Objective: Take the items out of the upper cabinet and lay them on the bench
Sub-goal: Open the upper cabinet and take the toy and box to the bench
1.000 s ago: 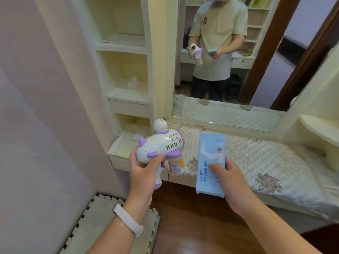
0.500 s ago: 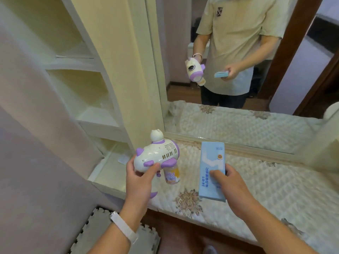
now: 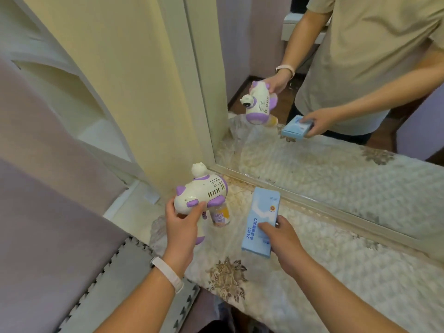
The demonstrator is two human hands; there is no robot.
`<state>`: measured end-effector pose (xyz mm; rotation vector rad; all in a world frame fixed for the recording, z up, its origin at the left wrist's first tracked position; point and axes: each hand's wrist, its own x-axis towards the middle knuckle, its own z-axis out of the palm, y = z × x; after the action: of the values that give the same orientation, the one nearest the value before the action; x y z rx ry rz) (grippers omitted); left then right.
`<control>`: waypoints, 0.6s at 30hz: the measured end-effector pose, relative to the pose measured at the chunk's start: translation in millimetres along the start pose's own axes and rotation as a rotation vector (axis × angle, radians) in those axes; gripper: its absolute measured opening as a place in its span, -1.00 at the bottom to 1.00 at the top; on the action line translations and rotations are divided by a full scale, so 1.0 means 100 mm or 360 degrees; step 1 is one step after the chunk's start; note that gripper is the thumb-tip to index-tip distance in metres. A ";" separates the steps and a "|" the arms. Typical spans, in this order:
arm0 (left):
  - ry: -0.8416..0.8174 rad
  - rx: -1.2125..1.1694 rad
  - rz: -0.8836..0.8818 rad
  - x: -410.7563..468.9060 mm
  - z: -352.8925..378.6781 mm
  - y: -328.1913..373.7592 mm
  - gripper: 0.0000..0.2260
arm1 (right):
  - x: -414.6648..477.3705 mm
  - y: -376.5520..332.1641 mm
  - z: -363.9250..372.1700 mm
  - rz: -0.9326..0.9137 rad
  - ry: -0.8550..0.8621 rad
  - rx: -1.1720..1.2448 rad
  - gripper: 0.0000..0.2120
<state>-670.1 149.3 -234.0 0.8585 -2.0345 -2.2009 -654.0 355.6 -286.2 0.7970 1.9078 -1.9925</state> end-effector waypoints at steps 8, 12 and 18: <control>0.0064 0.0002 -0.0184 0.56 0.11 -0.29 -0.52 | 0.49 0.19 0.16 0.0298 0.0030 -0.0016 -0.80; 0.0058 -0.0068 -0.0234 0.86 0.16 -0.40 -0.49 | 0.72 0.18 0.21 0.0357 0.0087 -0.0141 -0.77; 0.0135 -0.0264 -0.0251 1.36 0.32 -0.57 -0.44 | 1.09 0.14 0.37 0.0467 0.0096 -0.0036 -0.85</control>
<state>-778.8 136.3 -337.7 1.1059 -1.7740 -2.3273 -742.4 336.8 -358.6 1.0726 1.7247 -1.7855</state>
